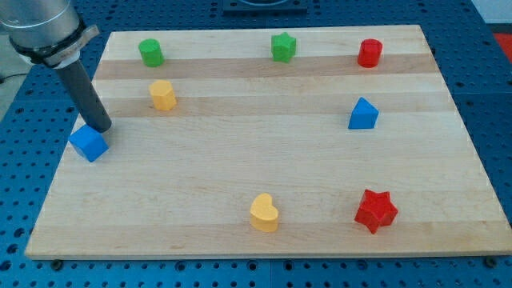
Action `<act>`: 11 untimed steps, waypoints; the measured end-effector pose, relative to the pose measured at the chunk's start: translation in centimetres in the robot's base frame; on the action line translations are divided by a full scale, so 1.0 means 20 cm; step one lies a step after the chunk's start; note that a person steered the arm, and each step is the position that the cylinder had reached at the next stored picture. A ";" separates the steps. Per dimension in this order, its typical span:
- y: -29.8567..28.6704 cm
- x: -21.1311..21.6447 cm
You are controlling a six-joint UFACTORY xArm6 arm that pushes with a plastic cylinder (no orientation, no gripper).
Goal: Move the cube towards the bottom left side
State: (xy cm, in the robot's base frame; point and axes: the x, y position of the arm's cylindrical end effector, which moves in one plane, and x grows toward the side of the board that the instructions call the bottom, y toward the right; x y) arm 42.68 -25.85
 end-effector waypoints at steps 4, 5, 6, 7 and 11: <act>-0.13 0.05; -0.23 0.05; -0.20 0.24; -0.06 0.35; 0.15 0.43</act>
State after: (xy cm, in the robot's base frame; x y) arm 51.35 -22.94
